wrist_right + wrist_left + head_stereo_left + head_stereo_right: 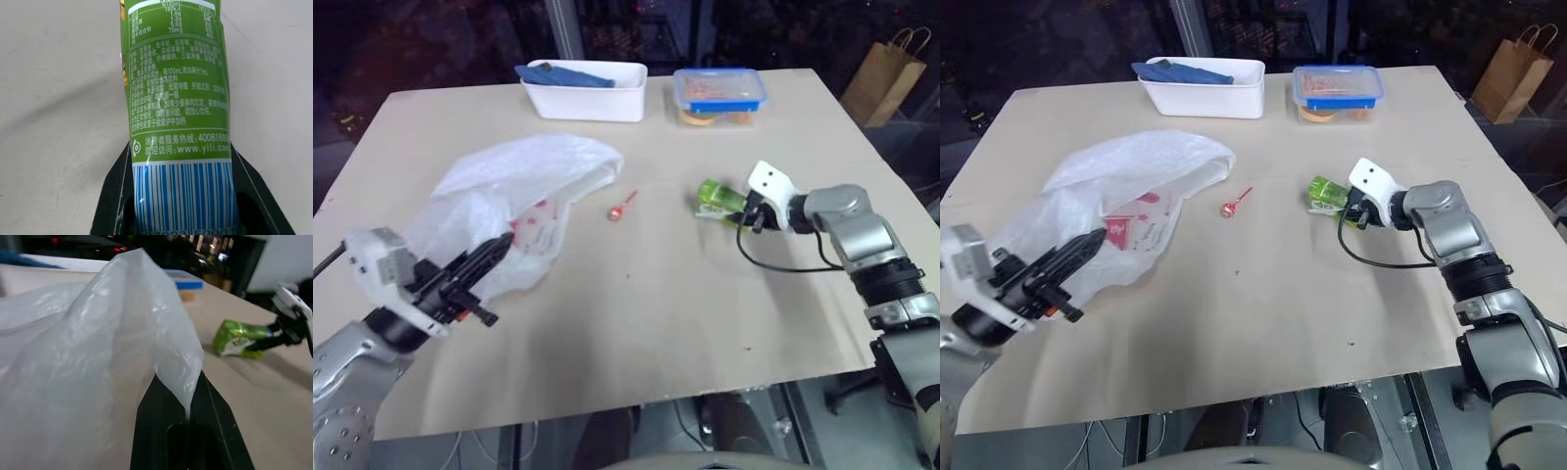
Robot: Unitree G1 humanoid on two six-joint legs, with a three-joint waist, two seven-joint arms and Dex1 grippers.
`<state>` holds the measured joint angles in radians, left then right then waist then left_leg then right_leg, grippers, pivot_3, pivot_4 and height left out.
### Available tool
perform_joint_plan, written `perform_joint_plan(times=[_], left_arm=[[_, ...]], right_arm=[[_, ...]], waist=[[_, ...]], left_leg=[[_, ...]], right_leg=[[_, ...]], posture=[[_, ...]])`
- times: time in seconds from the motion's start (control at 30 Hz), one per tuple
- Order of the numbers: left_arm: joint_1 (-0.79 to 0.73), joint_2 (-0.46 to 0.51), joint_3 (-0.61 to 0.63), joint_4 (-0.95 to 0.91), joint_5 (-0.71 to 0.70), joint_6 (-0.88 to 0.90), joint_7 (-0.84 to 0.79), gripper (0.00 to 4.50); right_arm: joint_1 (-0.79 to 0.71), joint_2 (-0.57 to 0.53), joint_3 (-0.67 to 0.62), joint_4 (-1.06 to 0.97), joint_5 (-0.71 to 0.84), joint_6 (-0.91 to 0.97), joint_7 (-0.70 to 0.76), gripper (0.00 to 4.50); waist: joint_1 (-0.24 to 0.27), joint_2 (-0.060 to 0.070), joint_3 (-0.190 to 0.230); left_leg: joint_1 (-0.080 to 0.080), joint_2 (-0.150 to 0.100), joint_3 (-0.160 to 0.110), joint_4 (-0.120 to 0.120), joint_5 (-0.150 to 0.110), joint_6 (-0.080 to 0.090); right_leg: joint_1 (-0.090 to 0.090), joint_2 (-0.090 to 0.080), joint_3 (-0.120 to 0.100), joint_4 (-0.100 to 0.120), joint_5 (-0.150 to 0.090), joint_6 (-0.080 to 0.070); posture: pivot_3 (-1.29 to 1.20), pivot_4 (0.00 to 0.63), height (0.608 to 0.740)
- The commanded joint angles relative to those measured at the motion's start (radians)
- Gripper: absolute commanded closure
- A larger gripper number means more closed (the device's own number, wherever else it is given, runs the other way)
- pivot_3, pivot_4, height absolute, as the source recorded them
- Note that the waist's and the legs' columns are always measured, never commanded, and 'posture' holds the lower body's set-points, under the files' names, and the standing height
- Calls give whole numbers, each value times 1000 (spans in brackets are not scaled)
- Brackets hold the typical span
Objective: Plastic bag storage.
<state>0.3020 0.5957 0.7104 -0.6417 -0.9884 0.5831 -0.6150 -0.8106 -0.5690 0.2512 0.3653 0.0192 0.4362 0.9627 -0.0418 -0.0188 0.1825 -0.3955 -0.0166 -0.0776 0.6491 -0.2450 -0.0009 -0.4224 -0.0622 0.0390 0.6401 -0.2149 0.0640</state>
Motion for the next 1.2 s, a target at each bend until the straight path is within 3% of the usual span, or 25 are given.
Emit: perform_joint_plan(times=[0.03, 0.2, 0.5, 0.63, 0.87, 0.9, 0.97, 1.1, 1.2], left_arm=[[73, -70, 41, -96, -116, -40, 18, 4500], [126, -148, 16, -121, -196, -78, 42, 4500], [153, -175, -84, -168, -214, -126, 49, 4500], [165, -194, -121, -196, -212, -157, 69, 4500], [204, -206, -233, -196, -111, -185, 51, 4500], [196, -208, -237, -188, -101, -195, 56, 4500], [168, -215, -228, -172, -99, -219, 80, 4500], [133, -221, -184, -148, -135, -254, 125, 4500], [121, -227, -125, -112, -181, -283, 158, 4500]], right_arm=[[-69, 83, -37, -174, 105, 110, 24, 3476], [-142, 233, 53, -284, 146, 234, 40, 3476], [-291, 476, 203, -72, 75, 177, 9, 3476], [-388, 623, 195, 84, 63, 107, -28, 3476], [-543, 778, 121, 265, 69, -31, -95, 3476], [-546, 786, 119, 271, 70, -41, -98, 2766], [-524, 790, 115, 271, 73, -48, -109, 2087], [-461, 763, 111, 263, 54, -59, -159, 48], [-385, 693, 111, 199, 57, -37, -129, 48]], waist=[[-3, 0, 0], [-3, 2, 1], [7, -1, -1], [-7, 0, 0], [1, 0, 0], [5, 0, 0], [5, -1, -1], [0, -2, -2], [-3, -2, -1]], left_leg=[[0, 1, 0, 0, 0, 0], [0, 3, 1, 0, 0, 0], [-1, -1, -1, 1, 0, 0], [-1, 2, 0, 0, 0, -1], [-2, 4, 0, -2, 0, -2], [-2, 4, -1, -2, 0, -2], [-2, 4, -1, -2, 0, -2], [-2, 4, -1, -1, 0, -2], [-1, 5, -1, -1, 0, -2]], right_leg=[[0, 0, 0, 0, 0, 0], [-2, 3, 2, 2, 0, 0], [-1, 1, 0, 1, 0, -1], [-3, 4, 0, 2, 1, -3], [-6, 8, 2, 2, 2, -5], [-5, 8, 1, 2, 2, -5], [-4, 7, 1, 1, 2, -5], [-4, 8, 1, 2, 2, -5], [-5, 8, 1, 2, 2, -5]], posture=[[0, 150, 740], [0, 150, 740], [0, 150, 740], [0, 150, 740], [0, 150, 740], [0, 150, 740], [0, 150, 740], [0, 150, 740], [0, 150, 740]])
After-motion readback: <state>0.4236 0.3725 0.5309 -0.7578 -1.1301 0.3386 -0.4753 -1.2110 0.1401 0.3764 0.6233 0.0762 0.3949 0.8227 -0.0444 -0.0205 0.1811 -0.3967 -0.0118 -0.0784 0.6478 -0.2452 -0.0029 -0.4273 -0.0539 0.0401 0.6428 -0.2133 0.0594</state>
